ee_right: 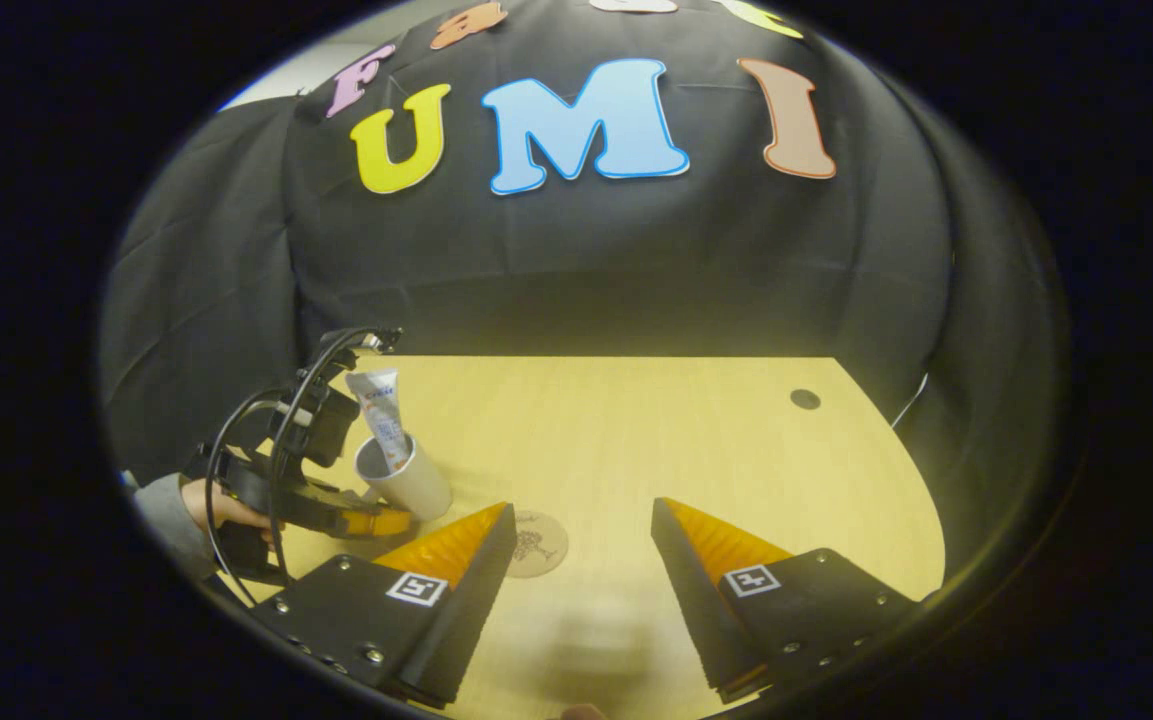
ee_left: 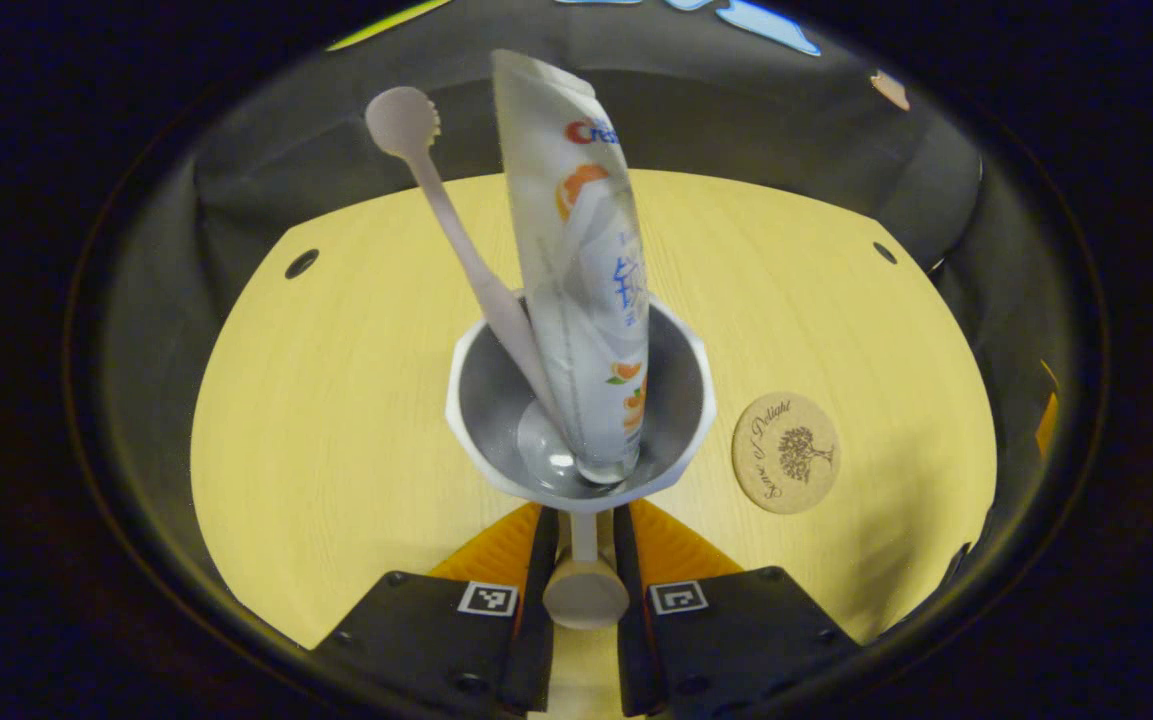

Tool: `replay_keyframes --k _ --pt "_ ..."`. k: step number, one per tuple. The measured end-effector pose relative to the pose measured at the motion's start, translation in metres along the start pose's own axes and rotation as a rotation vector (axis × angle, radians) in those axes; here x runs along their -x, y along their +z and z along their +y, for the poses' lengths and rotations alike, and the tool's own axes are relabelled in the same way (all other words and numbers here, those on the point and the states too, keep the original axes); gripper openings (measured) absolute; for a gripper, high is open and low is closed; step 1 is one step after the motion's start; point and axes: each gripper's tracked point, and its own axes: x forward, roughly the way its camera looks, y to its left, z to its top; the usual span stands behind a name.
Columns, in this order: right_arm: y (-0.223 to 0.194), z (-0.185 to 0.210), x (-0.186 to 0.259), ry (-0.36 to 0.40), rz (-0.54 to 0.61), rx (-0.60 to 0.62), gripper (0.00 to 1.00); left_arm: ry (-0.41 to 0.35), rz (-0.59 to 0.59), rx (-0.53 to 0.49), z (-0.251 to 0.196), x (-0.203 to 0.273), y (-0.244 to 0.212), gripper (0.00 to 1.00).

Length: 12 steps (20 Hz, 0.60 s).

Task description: Put the toothbrush and toothpaste on the desktop into the cup, then pick up the cup and place it on the coaster on the desktop.

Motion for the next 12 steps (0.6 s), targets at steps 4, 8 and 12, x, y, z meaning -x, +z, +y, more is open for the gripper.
replay_keyframes --k 4,8,12 --pt "0.0 -0.005 0.005 -0.011 -0.003 -0.003 0.85 -0.051 -0.024 0.016 -0.023 0.007 -0.002 0.34" --pt "0.0 -0.009 0.01 -0.016 -0.011 -0.025 0.85 -0.068 -0.05 -0.037 -0.045 0.021 0.008 0.33" --pt "0.0 -0.014 0.015 -0.023 -0.016 -0.031 0.85 -0.128 -0.039 -0.066 -0.084 0.026 0.008 0.33"
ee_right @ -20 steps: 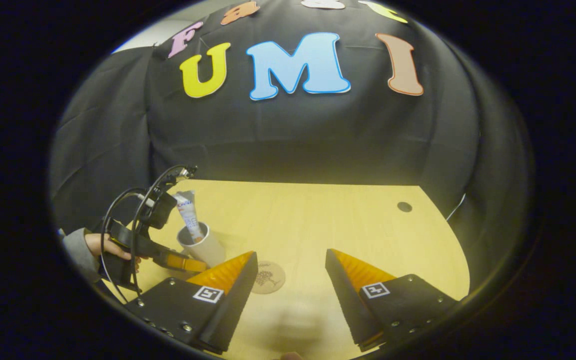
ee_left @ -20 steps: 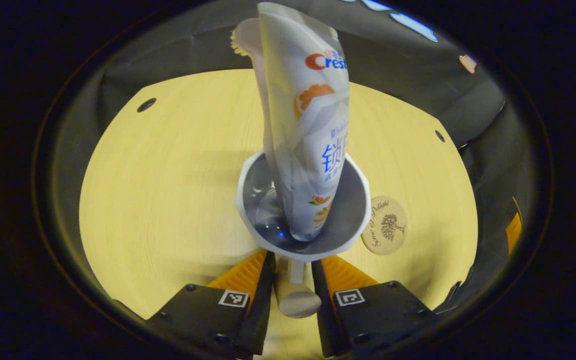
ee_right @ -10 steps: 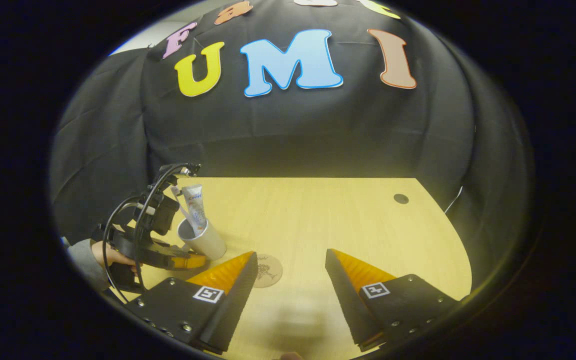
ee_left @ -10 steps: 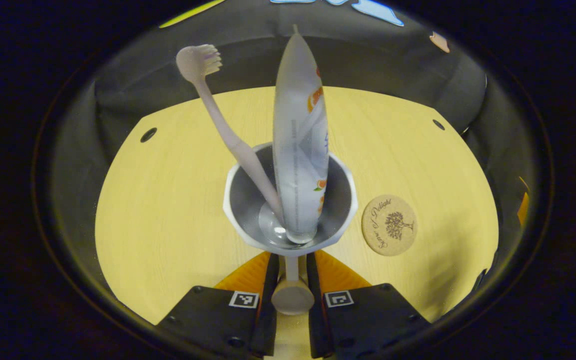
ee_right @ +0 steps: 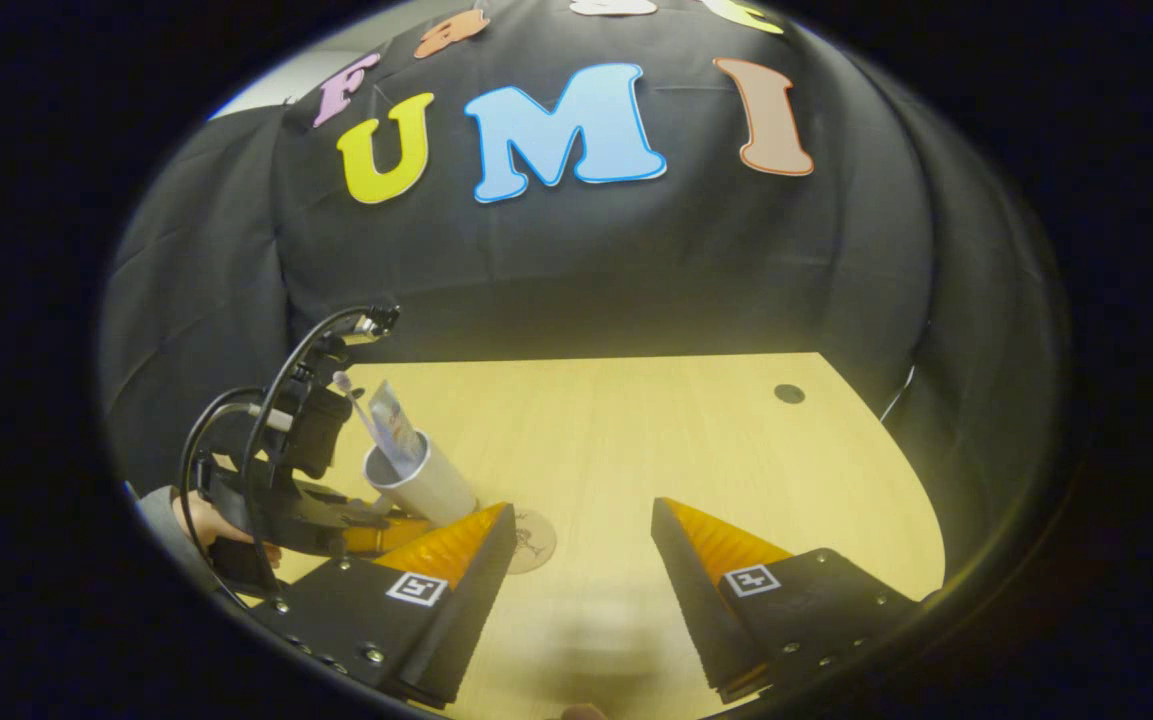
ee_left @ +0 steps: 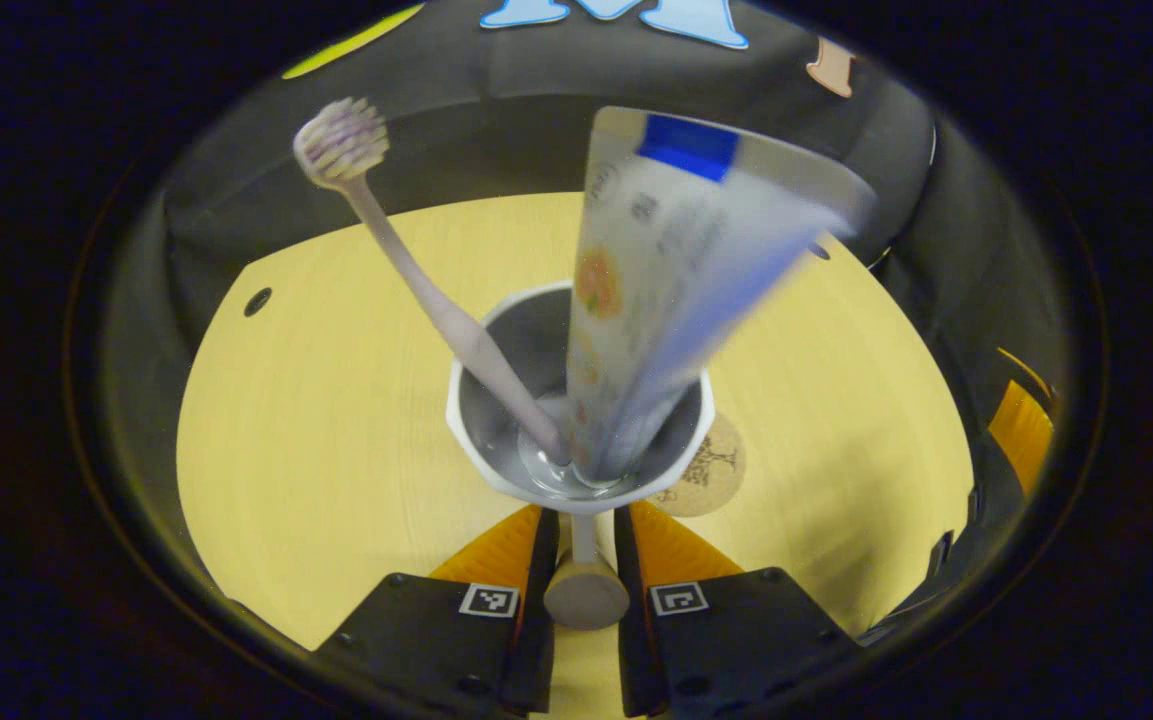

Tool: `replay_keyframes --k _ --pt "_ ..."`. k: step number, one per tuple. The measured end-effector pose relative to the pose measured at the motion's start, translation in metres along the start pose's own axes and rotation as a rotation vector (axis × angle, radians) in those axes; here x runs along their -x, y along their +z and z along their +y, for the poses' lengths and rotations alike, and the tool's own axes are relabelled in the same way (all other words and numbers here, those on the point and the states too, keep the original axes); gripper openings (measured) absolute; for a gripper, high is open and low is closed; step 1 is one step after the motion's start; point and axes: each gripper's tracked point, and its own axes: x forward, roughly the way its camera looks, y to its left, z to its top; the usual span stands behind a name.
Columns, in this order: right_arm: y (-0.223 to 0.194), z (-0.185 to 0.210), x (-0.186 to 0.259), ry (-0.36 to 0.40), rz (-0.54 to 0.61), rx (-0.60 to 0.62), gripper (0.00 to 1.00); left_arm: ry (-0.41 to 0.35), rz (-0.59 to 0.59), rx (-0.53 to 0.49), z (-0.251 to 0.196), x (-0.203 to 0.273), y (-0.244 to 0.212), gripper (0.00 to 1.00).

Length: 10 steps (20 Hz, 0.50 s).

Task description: Put the toothbrush and toothpaste on the desktop into the cup, then pick up the cup and place it on the coaster on the desktop.

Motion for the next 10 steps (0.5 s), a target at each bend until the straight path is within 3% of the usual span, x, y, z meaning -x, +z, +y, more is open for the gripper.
replay_keyframes --k 10 --pt "-0.005 -0.026 0.008 -0.046 -0.003 -0.079 0.85 -0.061 0.057 -0.096 -0.06 -0.011 0.002 0.34"
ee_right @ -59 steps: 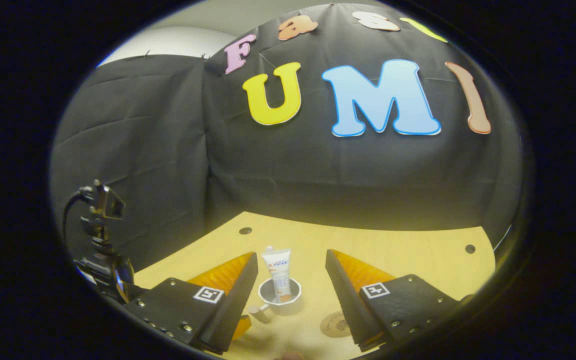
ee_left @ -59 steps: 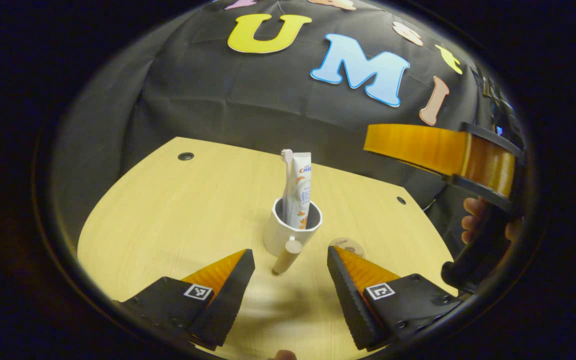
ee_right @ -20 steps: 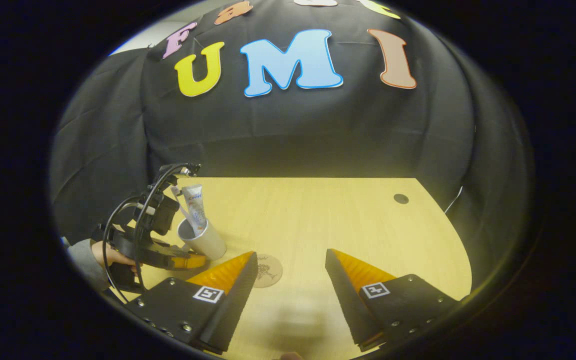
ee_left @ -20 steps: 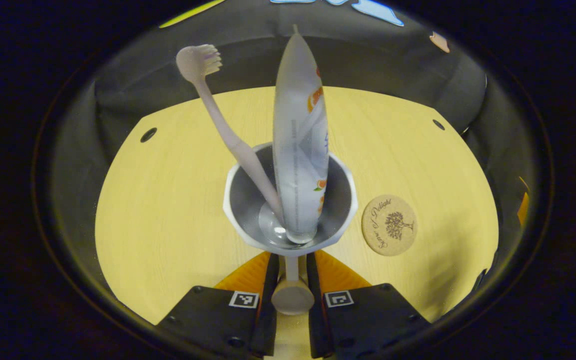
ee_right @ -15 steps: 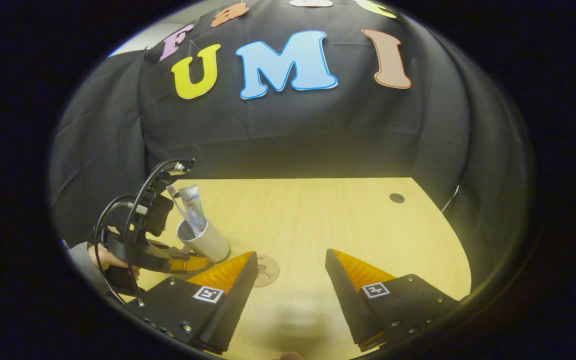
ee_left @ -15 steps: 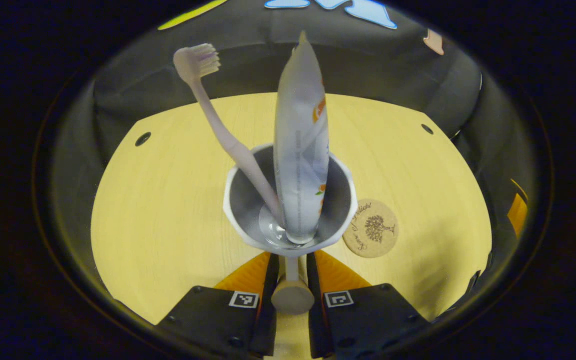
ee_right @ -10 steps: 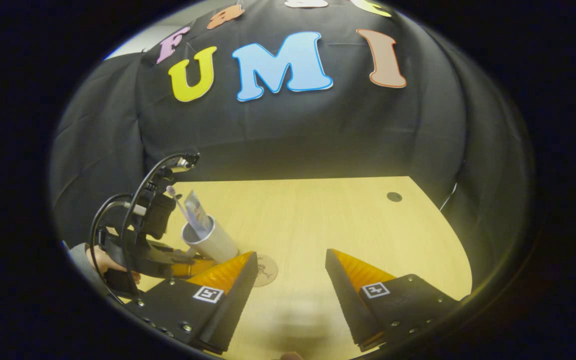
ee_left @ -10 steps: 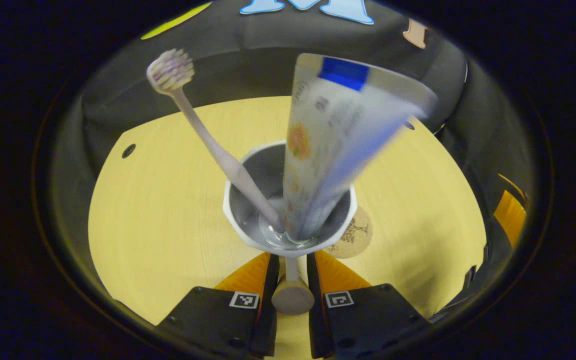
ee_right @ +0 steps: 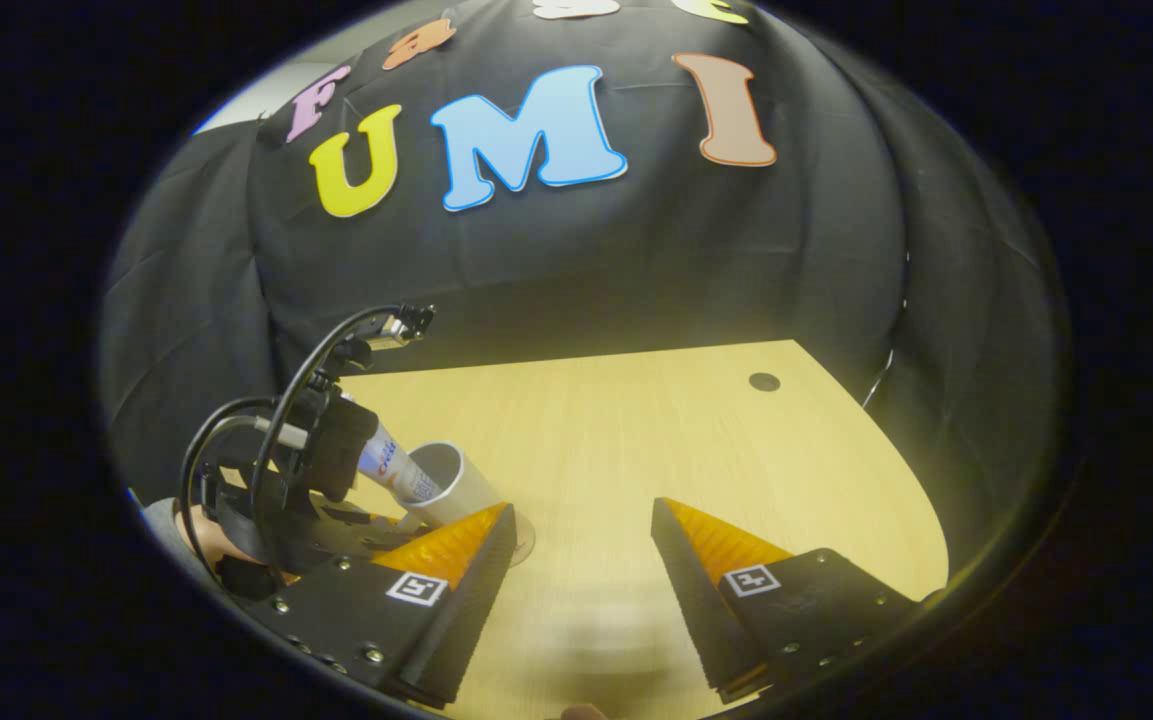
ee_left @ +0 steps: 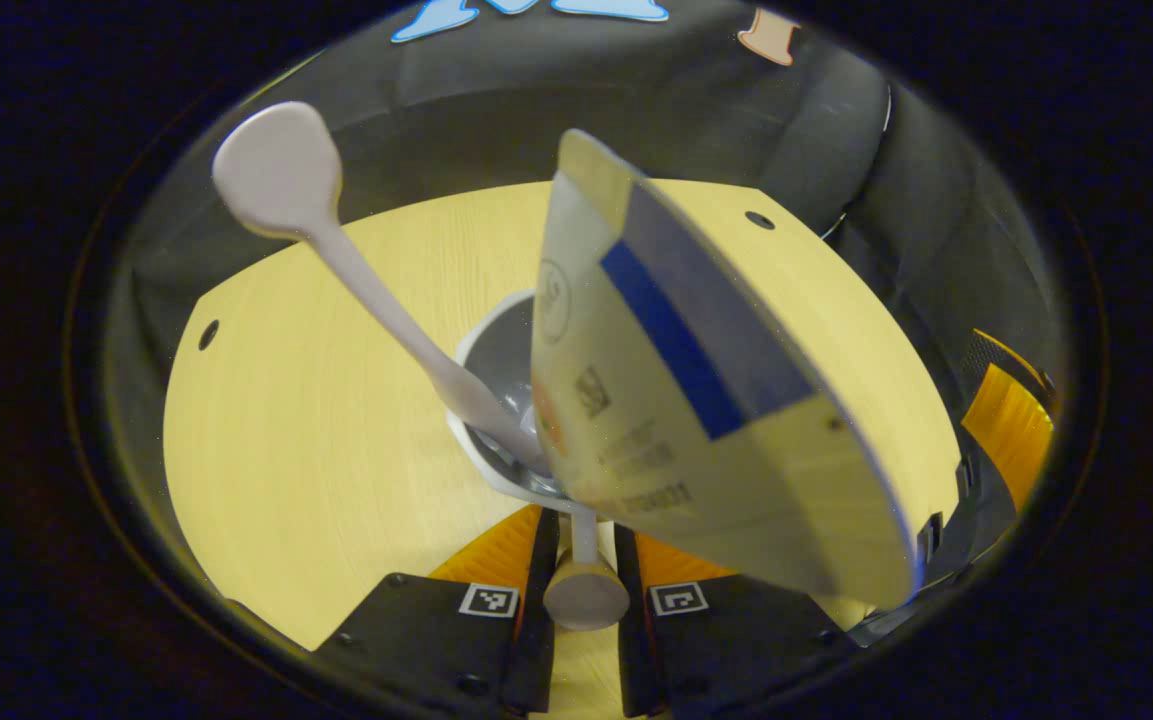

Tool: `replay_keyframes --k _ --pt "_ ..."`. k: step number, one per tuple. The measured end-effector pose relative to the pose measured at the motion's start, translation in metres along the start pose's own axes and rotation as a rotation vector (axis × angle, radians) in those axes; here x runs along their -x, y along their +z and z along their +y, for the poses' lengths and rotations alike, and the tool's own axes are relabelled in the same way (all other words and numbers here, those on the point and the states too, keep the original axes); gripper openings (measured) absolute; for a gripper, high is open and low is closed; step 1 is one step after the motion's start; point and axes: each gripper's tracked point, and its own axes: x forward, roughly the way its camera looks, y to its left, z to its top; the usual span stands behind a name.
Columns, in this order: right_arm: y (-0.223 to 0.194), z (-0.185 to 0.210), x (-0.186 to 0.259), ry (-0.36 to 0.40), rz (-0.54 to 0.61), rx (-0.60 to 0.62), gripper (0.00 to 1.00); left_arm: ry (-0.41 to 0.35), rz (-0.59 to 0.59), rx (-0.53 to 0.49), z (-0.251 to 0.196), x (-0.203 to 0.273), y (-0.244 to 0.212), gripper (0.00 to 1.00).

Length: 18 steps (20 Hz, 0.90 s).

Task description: Put the toothbrush and toothpaste on the desktop into the cup, then pick up the cup and place it on the coaster on the desktop.

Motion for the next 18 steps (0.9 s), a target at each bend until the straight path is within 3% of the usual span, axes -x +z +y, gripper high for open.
replay_keyframes --k 8,9,10,11,13,14,15,16,18 --pt "0.002 -0.018 0.0 -0.047 -0.005 -0.039 0.85 0.008 0.065 -0.05 -0.004 -0.02 -0.006 0.34" --pt "0.001 -0.017 0.0 -0.047 -0.001 -0.042 0.85 0.014 0.067 -0.061 -0.008 -0.021 -0.006 0.39" --pt "-0.001 -0.017 -0.001 -0.047 0.003 -0.045 0.85 0.02 0.075 -0.066 -0.01 -0.022 -0.007 0.34" --pt "-0.001 -0.016 0.0 -0.045 0.004 -0.046 0.85 0.026 0.076 -0.068 -0.011 -0.024 -0.007 0.39" --pt "-0.001 -0.012 0.0 -0.041 0.007 -0.045 0.85 0.029 0.08 -0.071 -0.01 -0.025 -0.007 0.34" --pt "-0.002 -0.011 -0.001 -0.038 0.01 -0.045 0.85 0.029 0.08 -0.071 -0.011 -0.025 -0.006 0.41" --pt "-0.001 -0.01 0.0 -0.036 0.012 -0.044 0.85 0.03 0.077 -0.07 -0.01 -0.023 -0.006 0.36" --pt "-0.001 -0.008 0.001 -0.035 0.013 -0.043 0.85 0.03 0.076 -0.07 -0.008 -0.022 -0.005 0.44" --pt "-0.002 -0.007 0.003 -0.031 0.015 -0.042 0.85 0.029 0.067 -0.055 -0.008 -0.021 -0.006 0.45"
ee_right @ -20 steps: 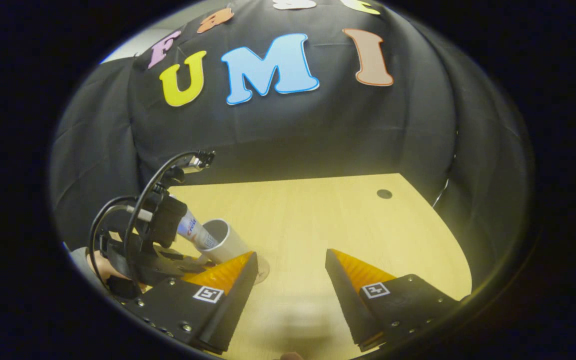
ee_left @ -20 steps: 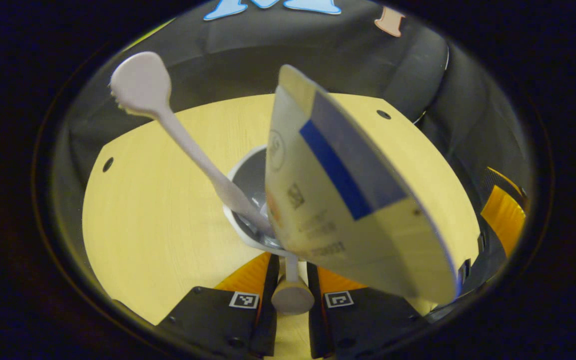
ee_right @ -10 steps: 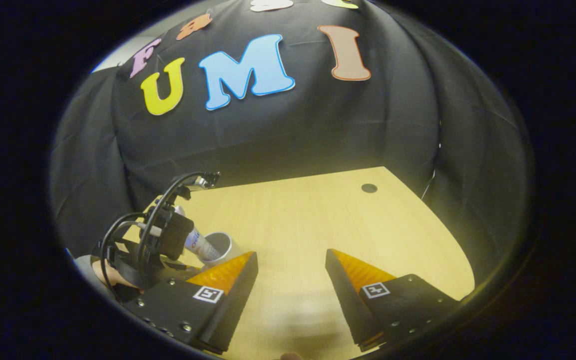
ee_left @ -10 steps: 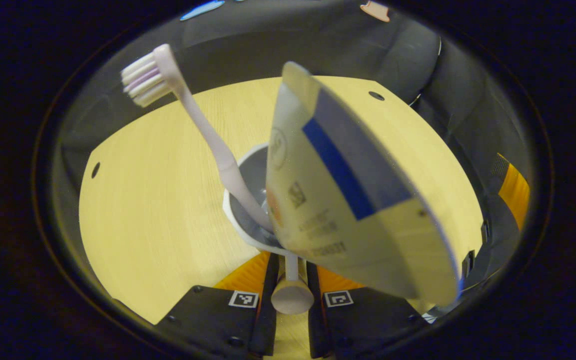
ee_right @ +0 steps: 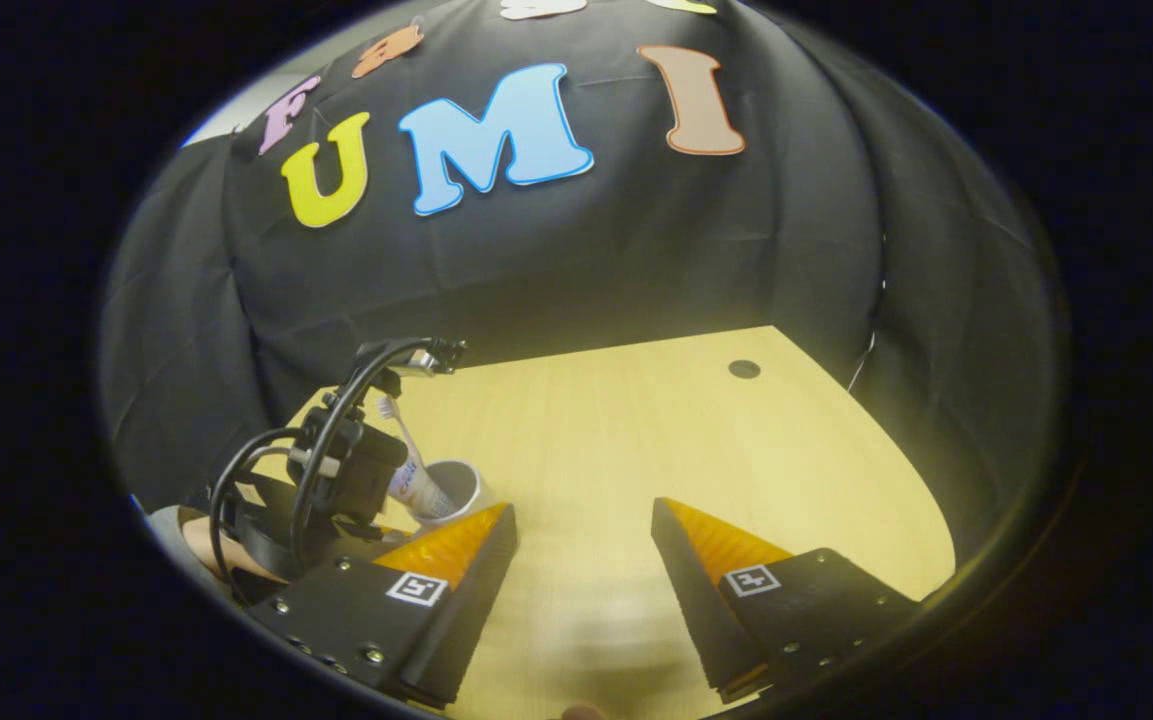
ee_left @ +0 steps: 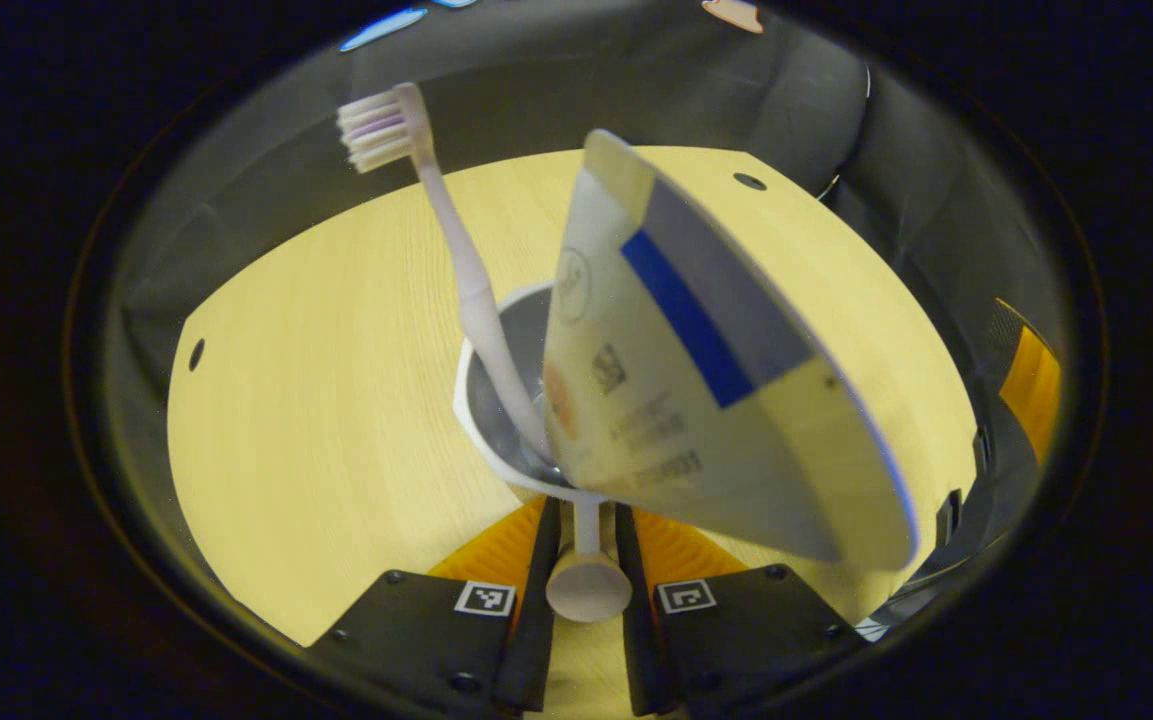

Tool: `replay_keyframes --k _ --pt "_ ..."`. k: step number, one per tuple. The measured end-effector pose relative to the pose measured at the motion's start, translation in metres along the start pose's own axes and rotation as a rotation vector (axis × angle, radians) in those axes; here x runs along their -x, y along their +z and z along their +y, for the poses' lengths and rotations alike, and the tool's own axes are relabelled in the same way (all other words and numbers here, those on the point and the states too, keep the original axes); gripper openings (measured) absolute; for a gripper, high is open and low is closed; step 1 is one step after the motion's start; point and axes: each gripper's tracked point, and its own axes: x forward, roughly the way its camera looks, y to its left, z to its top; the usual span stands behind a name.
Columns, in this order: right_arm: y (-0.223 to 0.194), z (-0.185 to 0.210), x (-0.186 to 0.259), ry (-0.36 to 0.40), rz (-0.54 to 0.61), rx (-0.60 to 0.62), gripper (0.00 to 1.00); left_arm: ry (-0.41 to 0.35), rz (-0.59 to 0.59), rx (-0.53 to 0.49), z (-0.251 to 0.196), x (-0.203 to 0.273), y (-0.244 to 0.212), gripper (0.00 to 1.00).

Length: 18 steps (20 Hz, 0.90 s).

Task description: Put the toothbrush and toothpaste on the desktop into the cup, then pick up the cup and place it on the coaster on the desktop.

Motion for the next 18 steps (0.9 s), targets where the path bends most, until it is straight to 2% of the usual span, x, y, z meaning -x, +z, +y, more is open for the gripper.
replay_keyframes --k 1,3,4,5,6,9,13,18 --pt "0.0 0.001 0.001 0.002 0.001 0.002 0.85 -0.004 0.0 0.014 0.001 0.002 -0.002 0.46" --pt "0.001 0.003 0.006 0.004 -0.001 0.012 0.85 -0.025 -0.008 0.051 -0.005 0.004 -0.006 0.6" --pt "0.0 0.003 0.008 0.005 -0.002 0.02 0.85 -0.028 -0.02 0.07 -0.007 0.005 -0.006 0.72" --pt "0.001 0.003 0.011 0.007 -0.004 0.028 0.85 -0.036 -0.038 0.08 -0.006 0.008 -0.005 0.73" --pt "0.001 0.004 0.013 0.009 -0.006 0.036 0.85 -0.043 -0.058 0.093 -0.006 0.013 -0.003 0.79" --pt "0.005 0.011 0.022 0.027 -0.019 0.053 0.85 -0.056 -0.124 0.124 -0.009 0.041 -0.001 0.74" --pt "0.017 0.023 0.038 0.058 -0.059 0.077 0.85 -0.027 -0.234 0.136 -0.005 0.08 0.002 0.98" --pt "0.031 0.035 0.056 0.102 -0.129 0.116 0.85 0.019 -0.418 0.183 0.004 0.139 0.01 1.0"
